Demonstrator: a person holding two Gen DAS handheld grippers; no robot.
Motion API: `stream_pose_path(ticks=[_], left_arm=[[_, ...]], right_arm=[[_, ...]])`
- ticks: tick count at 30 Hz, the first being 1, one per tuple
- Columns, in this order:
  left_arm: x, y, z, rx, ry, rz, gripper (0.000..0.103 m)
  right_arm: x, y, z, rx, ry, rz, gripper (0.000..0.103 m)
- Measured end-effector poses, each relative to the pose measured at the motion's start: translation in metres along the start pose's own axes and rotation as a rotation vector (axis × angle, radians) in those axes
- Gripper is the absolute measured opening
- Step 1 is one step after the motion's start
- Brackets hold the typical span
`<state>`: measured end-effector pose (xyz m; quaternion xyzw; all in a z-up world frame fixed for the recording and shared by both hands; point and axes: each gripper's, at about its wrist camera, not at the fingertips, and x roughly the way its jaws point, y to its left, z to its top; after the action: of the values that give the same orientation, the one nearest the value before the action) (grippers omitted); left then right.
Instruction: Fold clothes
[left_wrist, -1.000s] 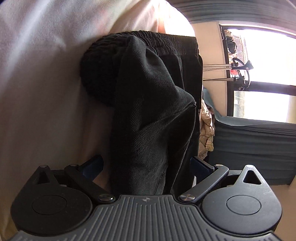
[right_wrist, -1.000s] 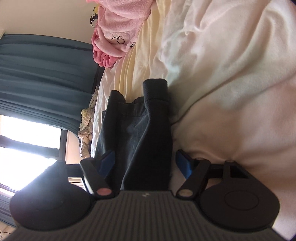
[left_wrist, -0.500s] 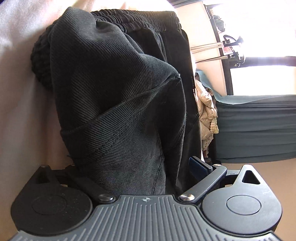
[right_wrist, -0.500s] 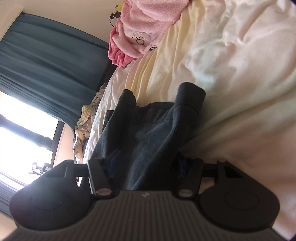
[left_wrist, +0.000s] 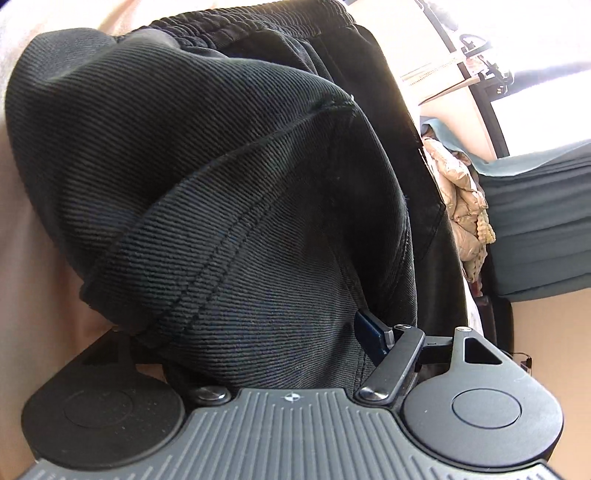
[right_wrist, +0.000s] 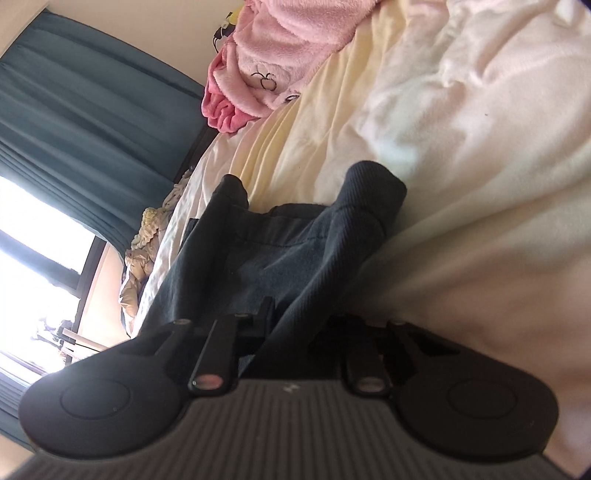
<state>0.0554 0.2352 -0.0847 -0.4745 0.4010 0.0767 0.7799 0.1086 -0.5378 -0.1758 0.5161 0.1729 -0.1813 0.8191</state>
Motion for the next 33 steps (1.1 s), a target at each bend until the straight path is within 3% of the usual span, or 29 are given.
stream_pose_path(ticks=[4,9,12,14,24,30,33], left_arm=[[0.004,-0.006,-0.002,0.029,-0.015,0.028,0.075],[0.001,-0.008,-0.005,0.039,-0.077,0.026,0.033],[-0.004,-0.010,-0.007,0.027,-0.129,0.022,0.018],[-0.012,-0.014,-0.009,0.023,-0.172,0.010,0.013],[-0.104,-0.050,-0.020,0.071,-0.319,-0.217,0.009],[-0.155,-0.048,-0.045,0.070,-0.298,-0.322,0.008],[-0.161,-0.044,-0.057,0.088,-0.280,-0.336,0.008]], right_arm=[[-0.004,0.009,-0.001,-0.029,-0.031,0.017,0.010],[-0.003,0.009,-0.004,-0.042,-0.038,-0.006,0.008],[-0.004,0.011,-0.004,-0.053,-0.046,-0.011,0.007],[-0.005,0.014,-0.004,-0.047,-0.055,-0.001,0.007],[-0.053,0.036,0.006,0.035,-0.146,0.072,0.005],[-0.110,0.032,0.018,0.117,-0.266,0.086,0.004],[-0.137,0.032,0.026,0.122,-0.306,0.104,0.004]])
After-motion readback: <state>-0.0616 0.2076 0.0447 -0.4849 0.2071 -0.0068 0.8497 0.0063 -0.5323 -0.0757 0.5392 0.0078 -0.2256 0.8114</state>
